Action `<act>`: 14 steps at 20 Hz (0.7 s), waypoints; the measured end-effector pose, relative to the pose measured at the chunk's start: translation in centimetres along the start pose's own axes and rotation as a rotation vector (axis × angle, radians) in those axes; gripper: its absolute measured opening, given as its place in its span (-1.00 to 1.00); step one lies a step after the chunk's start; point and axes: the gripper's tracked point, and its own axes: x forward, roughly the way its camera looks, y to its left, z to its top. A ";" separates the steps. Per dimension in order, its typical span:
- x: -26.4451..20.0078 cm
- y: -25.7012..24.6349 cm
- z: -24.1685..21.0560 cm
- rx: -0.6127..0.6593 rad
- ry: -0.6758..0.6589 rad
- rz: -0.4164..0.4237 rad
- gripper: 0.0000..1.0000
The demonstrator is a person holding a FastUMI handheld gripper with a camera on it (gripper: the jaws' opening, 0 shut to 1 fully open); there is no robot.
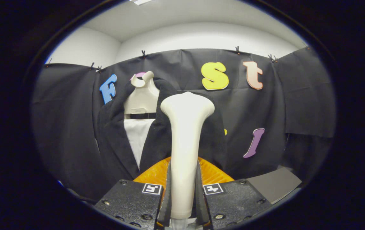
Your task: Iron the clothes twice with a garment steamer, once on the left side and once on the right side.
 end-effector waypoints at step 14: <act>-1.5 -0.5 -6.9 -0.013 0.089 0.006 -0.32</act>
